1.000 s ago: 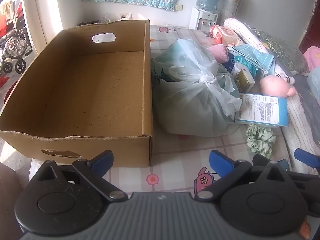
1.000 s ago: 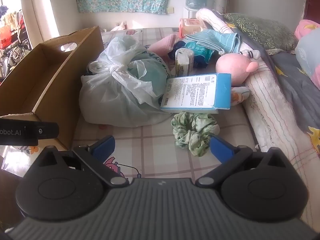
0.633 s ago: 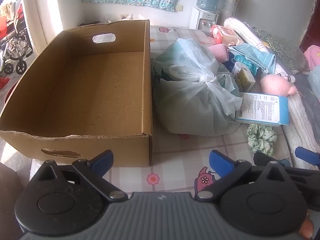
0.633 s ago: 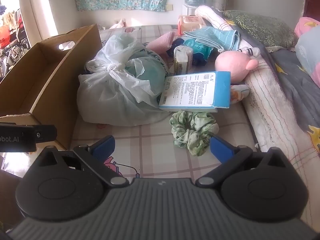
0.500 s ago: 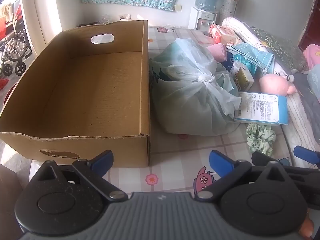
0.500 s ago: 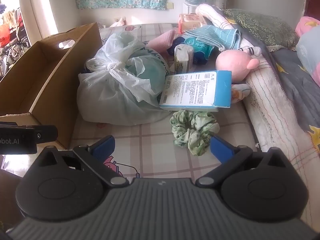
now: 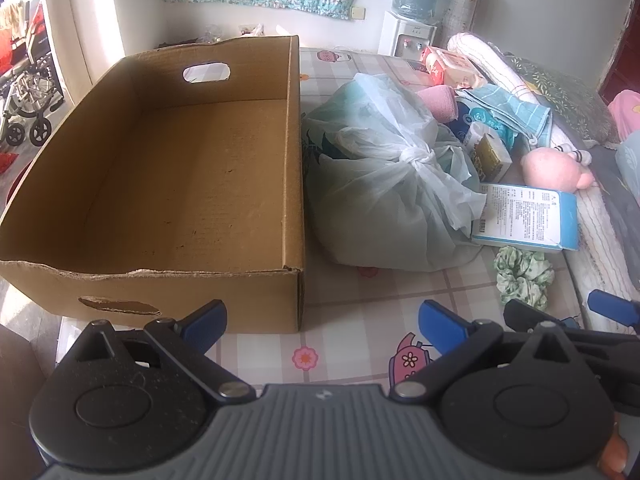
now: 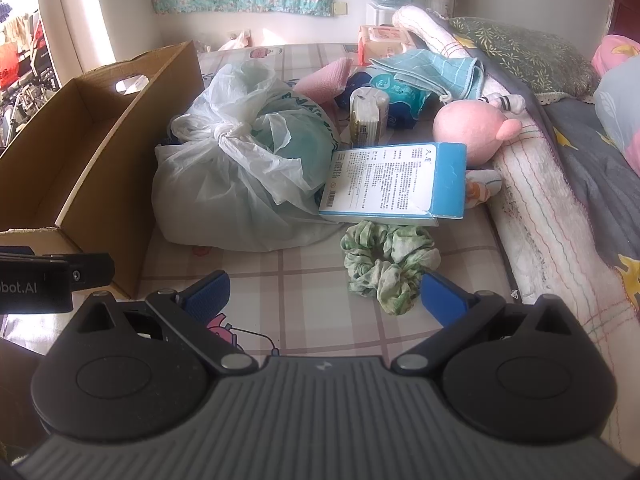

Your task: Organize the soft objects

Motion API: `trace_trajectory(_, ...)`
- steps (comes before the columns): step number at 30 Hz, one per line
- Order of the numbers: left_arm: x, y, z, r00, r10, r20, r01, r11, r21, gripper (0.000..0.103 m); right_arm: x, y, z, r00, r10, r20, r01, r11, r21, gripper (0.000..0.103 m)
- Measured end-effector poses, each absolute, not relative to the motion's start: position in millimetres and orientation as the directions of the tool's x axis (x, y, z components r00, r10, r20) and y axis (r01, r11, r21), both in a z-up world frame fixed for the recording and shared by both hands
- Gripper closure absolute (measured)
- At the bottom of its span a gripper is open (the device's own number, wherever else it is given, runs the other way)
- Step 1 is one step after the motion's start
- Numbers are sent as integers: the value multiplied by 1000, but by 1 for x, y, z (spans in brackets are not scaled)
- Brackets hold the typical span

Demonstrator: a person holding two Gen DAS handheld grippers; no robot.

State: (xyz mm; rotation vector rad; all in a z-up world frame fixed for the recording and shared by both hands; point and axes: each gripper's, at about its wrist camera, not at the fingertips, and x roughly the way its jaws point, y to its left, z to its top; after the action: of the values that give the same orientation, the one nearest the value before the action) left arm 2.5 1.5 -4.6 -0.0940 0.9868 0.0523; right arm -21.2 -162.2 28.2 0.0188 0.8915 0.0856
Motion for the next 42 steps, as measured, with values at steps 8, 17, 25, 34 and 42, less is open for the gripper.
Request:
trace_trajectory(8, 2, 3, -7, 548, 4, -837, -96, 994, -58, 1, -20, -158, 29, 622, 77, -779, -73, 997, 40, 1)
trace_trajectory(17, 1, 3, -7, 547, 4, -837, -97, 994, -58, 1, -20, -158, 28, 619, 76, -782, -72, 997, 40, 1)
trace_trajectory(25, -1, 3, -7, 556, 18, -831, -105, 993, -48, 1, -21, -159, 29, 621, 76, -780, -71, 997, 40, 1)
trace_trajectory(34, -1, 7, -6, 554, 36, -832, -122, 992, -39, 1, -18, -153, 30, 617, 88, -782, -86, 995, 44, 1)
trace_trajectory(42, 0, 7, -7, 549, 33, -835, -121, 992, -41, 1, -16, -152, 29, 612, 87, -786, -87, 995, 42, 1)
